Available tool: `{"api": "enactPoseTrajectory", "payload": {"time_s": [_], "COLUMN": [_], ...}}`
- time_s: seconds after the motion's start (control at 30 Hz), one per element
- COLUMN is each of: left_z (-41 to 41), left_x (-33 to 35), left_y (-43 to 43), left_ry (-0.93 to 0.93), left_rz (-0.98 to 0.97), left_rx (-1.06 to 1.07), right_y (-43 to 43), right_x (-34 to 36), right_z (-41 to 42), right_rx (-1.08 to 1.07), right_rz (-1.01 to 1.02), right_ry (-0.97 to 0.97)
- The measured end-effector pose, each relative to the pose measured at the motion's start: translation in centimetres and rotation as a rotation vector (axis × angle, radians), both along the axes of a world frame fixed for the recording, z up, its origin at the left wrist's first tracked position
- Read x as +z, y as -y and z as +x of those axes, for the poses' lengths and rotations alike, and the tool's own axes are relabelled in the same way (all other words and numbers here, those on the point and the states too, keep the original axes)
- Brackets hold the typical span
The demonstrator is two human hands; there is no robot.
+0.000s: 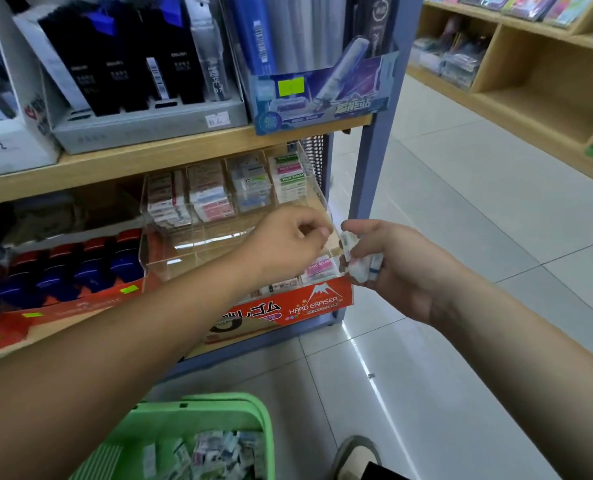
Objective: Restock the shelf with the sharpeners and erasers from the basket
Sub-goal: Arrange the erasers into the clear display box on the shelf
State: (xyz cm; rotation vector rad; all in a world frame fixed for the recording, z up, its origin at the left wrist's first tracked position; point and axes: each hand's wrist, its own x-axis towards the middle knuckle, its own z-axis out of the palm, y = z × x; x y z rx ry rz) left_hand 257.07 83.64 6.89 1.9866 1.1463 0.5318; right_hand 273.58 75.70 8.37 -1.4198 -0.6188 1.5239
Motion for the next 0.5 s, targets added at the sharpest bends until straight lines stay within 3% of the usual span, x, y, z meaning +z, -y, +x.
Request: {"api": "enactPoseTrajectory", "payload": {"time_s": [0.1, 0.23, 0.5], "left_z": [-0.6, -2.0, -5.5], "left_x": [1.0, 1.1, 1.7], "left_y": [1.3, 1.0, 0.3], "left_ry": [0.159, 0.224, 0.436], "left_rz": [-0.279, -0.346, -0.537], "left_rx": [-0.049, -0.017, 0.113], "right_y": [0.1, 0.4, 0.0], "right_x": [-0.1, -0.1, -0.2], "right_z": [-0.4, -1.4, -2.2], "right_rx": [0.04, 0.162, 0.069], "right_rz": [0.086, 0.185, 0.176], "right_ry": [0.025, 0.203, 0.221]}}
